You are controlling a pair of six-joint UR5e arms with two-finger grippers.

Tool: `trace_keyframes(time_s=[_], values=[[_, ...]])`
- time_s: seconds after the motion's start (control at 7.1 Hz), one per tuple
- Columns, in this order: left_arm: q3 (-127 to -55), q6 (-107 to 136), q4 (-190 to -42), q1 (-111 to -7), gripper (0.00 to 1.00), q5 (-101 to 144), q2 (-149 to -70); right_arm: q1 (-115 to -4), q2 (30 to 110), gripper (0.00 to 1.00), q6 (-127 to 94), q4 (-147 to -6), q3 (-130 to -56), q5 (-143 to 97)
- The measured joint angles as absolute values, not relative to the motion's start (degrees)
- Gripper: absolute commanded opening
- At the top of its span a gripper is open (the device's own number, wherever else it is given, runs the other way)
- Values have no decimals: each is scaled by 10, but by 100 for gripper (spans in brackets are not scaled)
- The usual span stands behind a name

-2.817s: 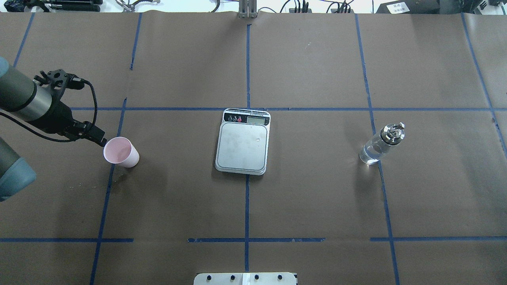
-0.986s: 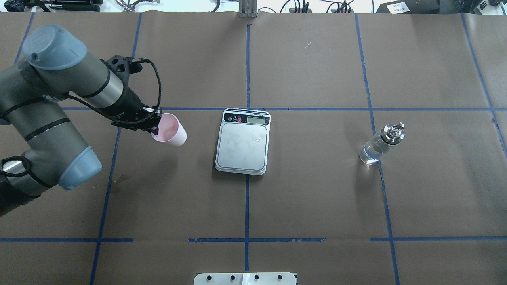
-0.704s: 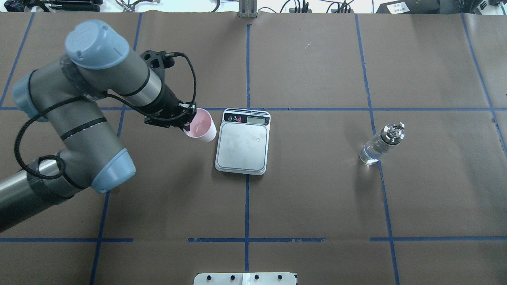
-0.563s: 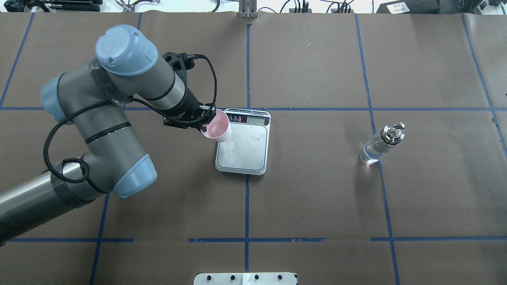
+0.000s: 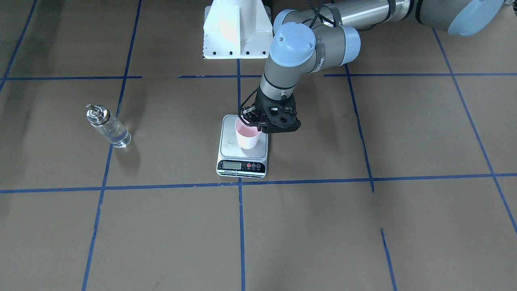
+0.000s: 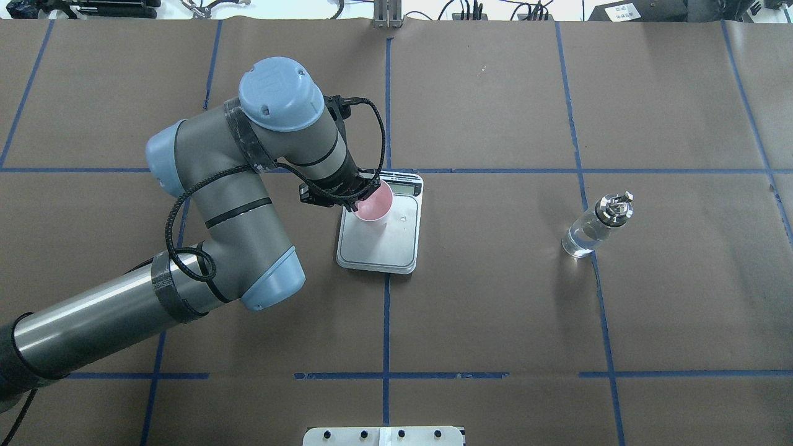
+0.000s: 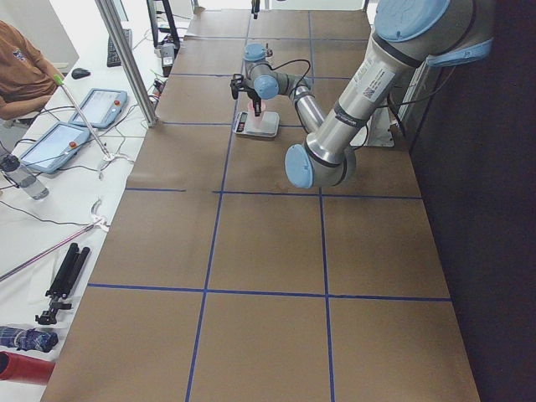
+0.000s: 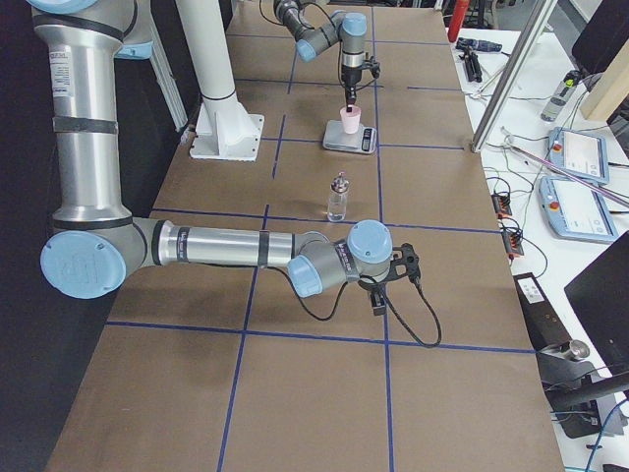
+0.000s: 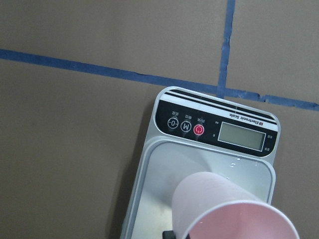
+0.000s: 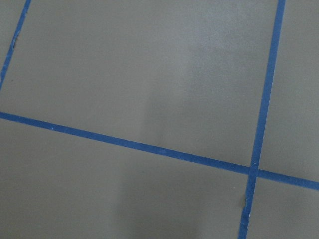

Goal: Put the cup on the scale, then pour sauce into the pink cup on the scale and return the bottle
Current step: 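Carry the pink cup with the left gripper onto the scale and release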

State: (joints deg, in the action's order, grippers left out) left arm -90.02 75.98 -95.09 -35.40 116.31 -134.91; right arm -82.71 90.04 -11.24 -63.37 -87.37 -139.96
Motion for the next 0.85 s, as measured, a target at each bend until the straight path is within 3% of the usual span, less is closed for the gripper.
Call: trace_keyframes(time_s=[0.42, 0.56, 0.85], values=[[-897, 760, -951, -345, 3, 1162, -1351, -827, 902, 100, -116, -633, -873, -1405], [-897, 761, -951, -344, 33, 1162, -1350, -827, 902, 100, -117, -633, -873, -1406], [-898, 760, -951, -344, 48, 1163, -1351, -827, 902, 100, -117, -633, -873, -1407]])
